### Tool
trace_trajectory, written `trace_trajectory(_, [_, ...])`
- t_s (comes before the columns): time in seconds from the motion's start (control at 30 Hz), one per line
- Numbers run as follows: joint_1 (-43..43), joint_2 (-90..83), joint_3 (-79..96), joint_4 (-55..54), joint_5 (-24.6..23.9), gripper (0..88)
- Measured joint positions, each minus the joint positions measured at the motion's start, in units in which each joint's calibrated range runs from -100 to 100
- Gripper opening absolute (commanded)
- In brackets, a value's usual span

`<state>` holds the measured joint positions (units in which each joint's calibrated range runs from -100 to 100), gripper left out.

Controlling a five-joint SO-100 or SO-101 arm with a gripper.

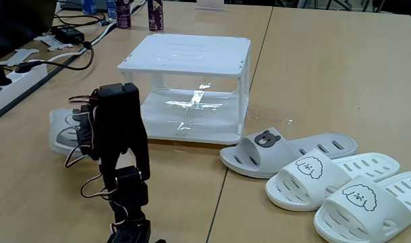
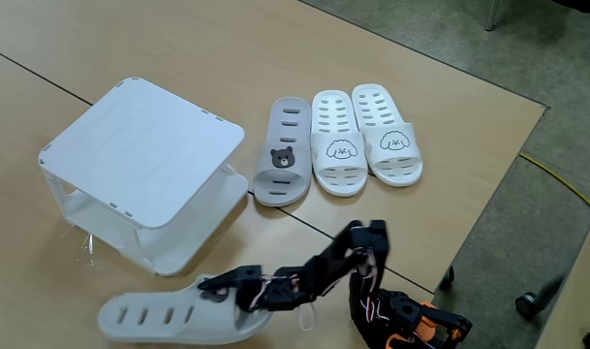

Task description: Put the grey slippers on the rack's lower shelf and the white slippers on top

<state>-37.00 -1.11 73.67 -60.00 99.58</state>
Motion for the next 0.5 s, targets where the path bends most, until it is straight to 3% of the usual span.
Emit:
trace_trajectory(0.3, [4.64, -23.75, 24.17, 0.09, 0.00, 0.7])
trace_trajectory(0.5, [11.24, -27.71, 24.35, 0.00, 0.00, 0.7])
